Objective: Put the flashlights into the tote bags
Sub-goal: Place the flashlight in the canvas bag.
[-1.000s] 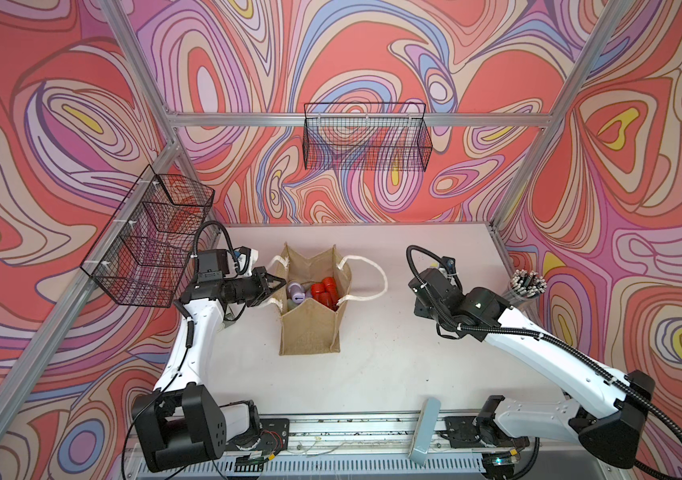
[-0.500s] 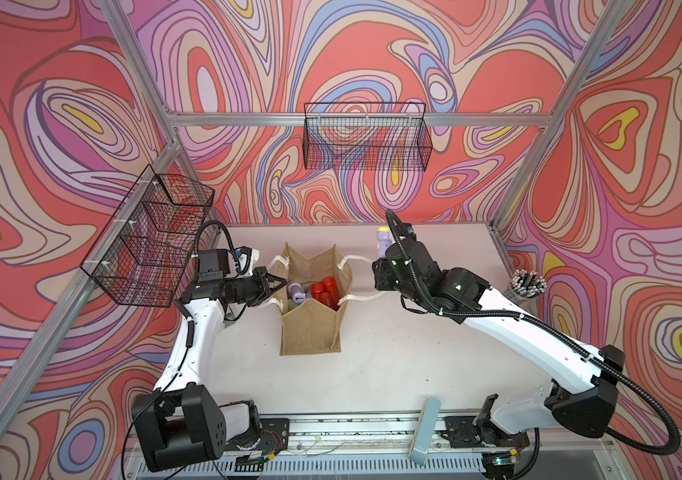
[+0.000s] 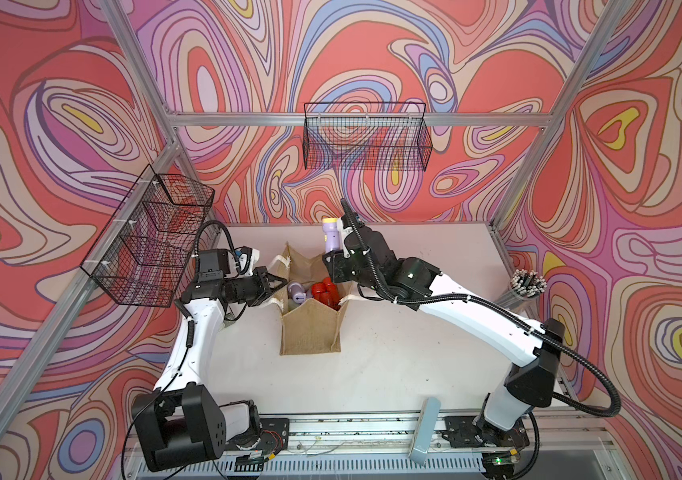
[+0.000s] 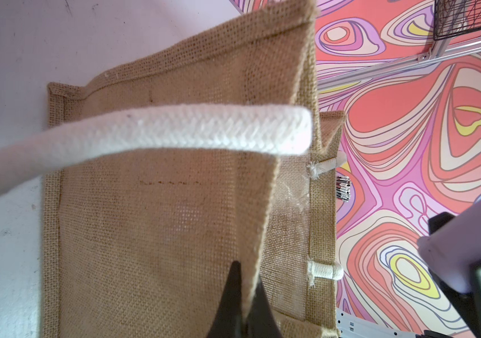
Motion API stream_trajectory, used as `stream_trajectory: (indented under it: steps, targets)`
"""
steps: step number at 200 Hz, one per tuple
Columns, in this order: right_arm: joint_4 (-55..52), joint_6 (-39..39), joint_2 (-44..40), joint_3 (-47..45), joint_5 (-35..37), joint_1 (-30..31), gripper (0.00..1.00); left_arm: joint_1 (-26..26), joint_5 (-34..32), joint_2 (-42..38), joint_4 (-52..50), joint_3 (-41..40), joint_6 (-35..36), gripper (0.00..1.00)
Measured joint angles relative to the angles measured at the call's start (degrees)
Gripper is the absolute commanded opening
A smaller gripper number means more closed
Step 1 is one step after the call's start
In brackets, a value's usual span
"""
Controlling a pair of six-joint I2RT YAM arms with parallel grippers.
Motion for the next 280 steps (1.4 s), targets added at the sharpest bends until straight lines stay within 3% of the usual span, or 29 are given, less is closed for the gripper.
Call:
stream_trajectory:
  steps: [149, 280]
  targets:
    - [0.8, -0.5, 12.7, 1.3, -13.5, 0.3, 0.18, 0.0, 0.4, 0.0, 0.0, 0.0, 0.2, 0.00]
    - [-7.0, -0.3, 14.3, 2.1, -17.9, 0.7, 0.18, 0.0, 0.9, 0.0, 0.0, 0.0, 0.2, 0.00]
